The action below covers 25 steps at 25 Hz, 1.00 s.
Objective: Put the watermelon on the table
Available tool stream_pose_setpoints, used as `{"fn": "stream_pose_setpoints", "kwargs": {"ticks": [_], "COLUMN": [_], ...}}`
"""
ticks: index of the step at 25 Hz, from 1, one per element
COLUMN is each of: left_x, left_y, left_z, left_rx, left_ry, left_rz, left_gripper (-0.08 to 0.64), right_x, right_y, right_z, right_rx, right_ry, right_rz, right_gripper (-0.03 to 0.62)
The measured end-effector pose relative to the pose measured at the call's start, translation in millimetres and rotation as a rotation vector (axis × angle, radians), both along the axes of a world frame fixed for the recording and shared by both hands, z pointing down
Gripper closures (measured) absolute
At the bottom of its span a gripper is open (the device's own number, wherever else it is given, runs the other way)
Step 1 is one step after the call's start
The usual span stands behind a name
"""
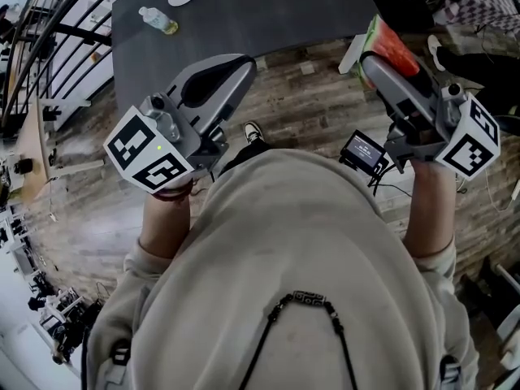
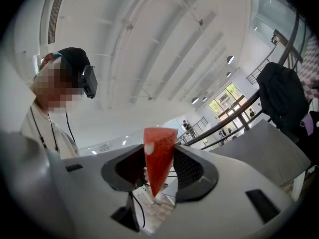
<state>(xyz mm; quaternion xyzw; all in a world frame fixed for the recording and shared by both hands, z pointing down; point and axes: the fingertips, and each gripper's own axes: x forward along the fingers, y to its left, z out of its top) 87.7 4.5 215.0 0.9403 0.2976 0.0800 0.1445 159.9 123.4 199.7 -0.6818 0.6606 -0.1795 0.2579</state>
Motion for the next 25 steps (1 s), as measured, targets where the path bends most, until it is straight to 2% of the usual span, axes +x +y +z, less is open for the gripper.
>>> {"fn": "stream_pose_setpoints", "kwargs": {"ticks": [3,9,25], "left_x": [3.7,13.8,38.6], "left_y": [-0.3,-13.6,-40.4], "left_z": [2.9,5.0,10.9], "left_rx": [-0.006,-0.019,-0.026], "left_ry": [-0.001,-0.005,-0.013], "left_rz": [0.019,0.021,0.086], "left_gripper": [0.554,0.554,0.554], "right_x": [1.9,3.4,15.8], "right_y": [-4.5,-22.4,-47.1], "right_z": [5.9,2.8,-13.5], "right_rx": [-0.010,-0.029,-0.059], "right_ry": [-0.030,-0.017,-0.006], "right_rz": [0.000,-0.015,0.047], "right_gripper": [0.405,0.405,0.405]}}
